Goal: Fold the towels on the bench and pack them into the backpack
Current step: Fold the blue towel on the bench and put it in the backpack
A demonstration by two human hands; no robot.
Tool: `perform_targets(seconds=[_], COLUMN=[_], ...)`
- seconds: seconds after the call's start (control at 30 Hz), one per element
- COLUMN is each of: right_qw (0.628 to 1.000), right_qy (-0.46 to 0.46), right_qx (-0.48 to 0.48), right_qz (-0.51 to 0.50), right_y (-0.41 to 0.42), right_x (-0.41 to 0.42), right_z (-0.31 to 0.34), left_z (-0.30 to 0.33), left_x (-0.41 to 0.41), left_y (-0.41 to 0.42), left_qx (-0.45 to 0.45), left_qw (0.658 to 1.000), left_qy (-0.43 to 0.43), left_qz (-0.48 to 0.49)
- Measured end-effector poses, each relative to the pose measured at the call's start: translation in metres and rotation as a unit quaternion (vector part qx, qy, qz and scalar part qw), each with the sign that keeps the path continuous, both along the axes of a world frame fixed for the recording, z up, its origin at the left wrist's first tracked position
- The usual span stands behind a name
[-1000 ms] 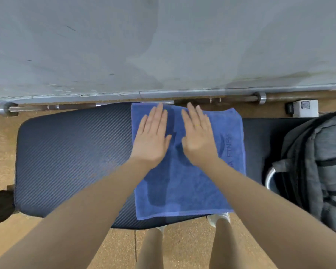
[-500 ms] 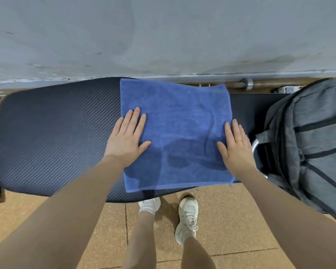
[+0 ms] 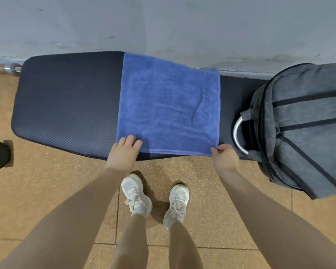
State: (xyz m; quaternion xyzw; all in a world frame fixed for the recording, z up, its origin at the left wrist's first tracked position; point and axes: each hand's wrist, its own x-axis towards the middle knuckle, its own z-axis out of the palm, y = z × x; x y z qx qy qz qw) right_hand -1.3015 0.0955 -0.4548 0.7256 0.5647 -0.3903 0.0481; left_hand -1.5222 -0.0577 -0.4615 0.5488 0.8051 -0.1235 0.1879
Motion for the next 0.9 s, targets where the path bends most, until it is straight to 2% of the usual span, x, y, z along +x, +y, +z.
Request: perform_targets(seconds=[0.1, 0.17, 0.27, 0.33, 0.47, 0.53, 0.57, 0.63, 0.7, 0.77, 0.83, 0.9], right_qw=[1.0, 0.999, 0.997, 0.997, 0.999, 0.993, 0.981, 0.947, 0.908, 0.863, 0.839, 0.836], right_qy=[0.014, 0.027, 0.058, 0.069, 0.028, -0.051, -0.076, -0.032, 0.029, 0.051, 0.019, -0.03], right_qx=[0.022, 0.027, 0.037, 0.033, 0.001, 0.074, 0.128, 0.201, 0.197, 0.202, 0.195, 0.191], right_qz=[-0.011, -0.02, -0.021, 0.004, 0.044, 0.078, 0.126, 0.247, 0.369, 0.459, 0.508, 0.514], right_y=[-0.002, -0.003, -0.002, -0.004, -0.015, -0.022, -0.027, -0.038, -0.05, -0.062, -0.064, -0.055], right_x=[0.002, 0.005, 0.011, 0.016, 0.019, 0.011, 0.005, -0.018, -0.049, -0.076, -0.088, -0.079], right_z=[0.0, 0.002, 0.009, 0.011, 0.006, 0.006, 0.007, 0.007, 0.0, -0.018, -0.037, -0.052], left_z=[0.001, 0.006, 0.008, 0.015, 0.012, 0.005, 0.002, -0.006, -0.017, -0.032, -0.046, -0.052], left_x=[-0.006, -0.009, -0.021, -0.023, -0.023, -0.021, -0.019, -0.014, -0.009, -0.008, -0.009, -0.01], left_y=[0.005, 0.006, -0.002, -0.01, -0.026, -0.029, -0.026, -0.013, 0.003, 0.011, 0.006, -0.003], left_qx=[-0.04, -0.022, 0.054, 0.059, -0.005, 0.027, 0.061, 0.134, 0.161, 0.138, 0.119, 0.123], left_qw=[0.999, 0.998, 0.992, 0.991, 0.99, 0.993, 0.992, 0.987, 0.984, 0.987, 0.991, 0.991], left_qy=[0.018, 0.022, 0.03, 0.014, 0.011, -0.028, -0.035, -0.032, -0.033, -0.054, -0.067, -0.052], left_qz=[-0.025, -0.051, -0.108, -0.124, -0.14, -0.113, -0.102, -0.078, -0.068, -0.054, -0.012, 0.021])
